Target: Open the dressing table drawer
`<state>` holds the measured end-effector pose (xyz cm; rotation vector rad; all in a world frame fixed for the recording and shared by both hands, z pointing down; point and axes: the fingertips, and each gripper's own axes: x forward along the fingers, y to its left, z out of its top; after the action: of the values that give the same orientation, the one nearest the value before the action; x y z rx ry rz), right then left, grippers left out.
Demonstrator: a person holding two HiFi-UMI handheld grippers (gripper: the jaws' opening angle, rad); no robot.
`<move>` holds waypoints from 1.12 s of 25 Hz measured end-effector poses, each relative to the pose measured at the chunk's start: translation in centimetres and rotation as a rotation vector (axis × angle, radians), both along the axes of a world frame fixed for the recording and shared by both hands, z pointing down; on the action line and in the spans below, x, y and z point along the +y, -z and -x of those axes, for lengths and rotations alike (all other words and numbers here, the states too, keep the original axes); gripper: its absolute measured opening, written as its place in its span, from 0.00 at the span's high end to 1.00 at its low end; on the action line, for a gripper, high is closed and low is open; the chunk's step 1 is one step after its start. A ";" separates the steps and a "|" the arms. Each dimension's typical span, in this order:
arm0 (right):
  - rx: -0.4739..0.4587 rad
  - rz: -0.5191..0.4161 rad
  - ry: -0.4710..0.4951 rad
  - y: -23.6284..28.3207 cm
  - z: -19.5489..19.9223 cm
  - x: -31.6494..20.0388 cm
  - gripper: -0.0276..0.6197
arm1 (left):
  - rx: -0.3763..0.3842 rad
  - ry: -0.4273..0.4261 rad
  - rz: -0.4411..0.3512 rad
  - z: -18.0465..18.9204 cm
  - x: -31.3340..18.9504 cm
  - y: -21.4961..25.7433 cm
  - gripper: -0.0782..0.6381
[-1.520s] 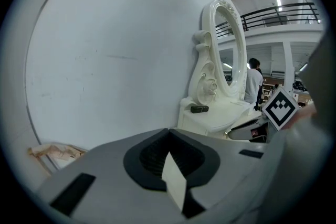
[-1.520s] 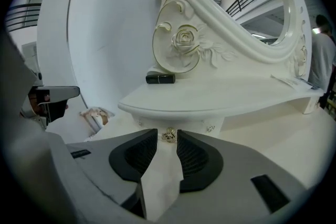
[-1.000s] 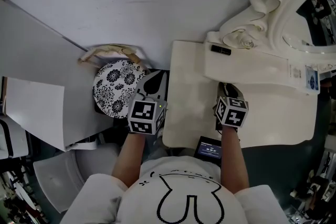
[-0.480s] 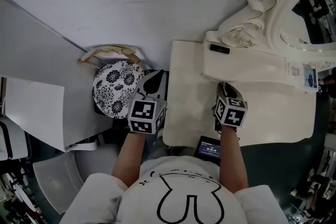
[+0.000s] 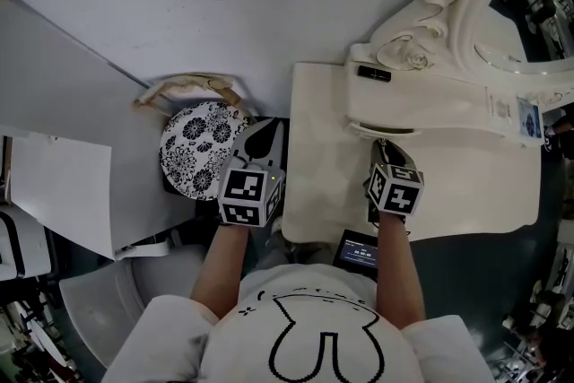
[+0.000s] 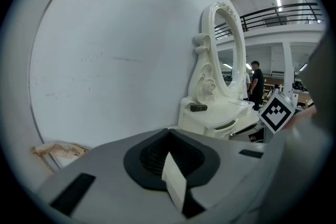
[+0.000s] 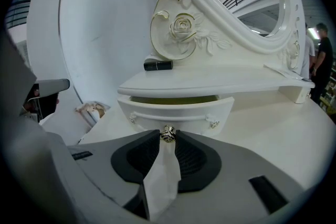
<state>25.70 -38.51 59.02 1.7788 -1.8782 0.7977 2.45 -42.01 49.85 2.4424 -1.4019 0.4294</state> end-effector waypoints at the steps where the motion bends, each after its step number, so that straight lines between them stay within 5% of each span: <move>1: 0.000 0.001 -0.001 0.0 0.0 0.2 0.78 | -0.001 -0.002 0.000 0.0 0.2 0.0 0.85; 28: -0.006 0.015 -0.015 -0.2 0.4 4.1 0.78 | -0.013 -0.074 -0.011 -1.2 2.6 0.5 0.85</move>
<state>25.26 -34.42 59.21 1.7860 -1.8597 0.8212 3.61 -39.46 49.38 2.5109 -1.3262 0.4563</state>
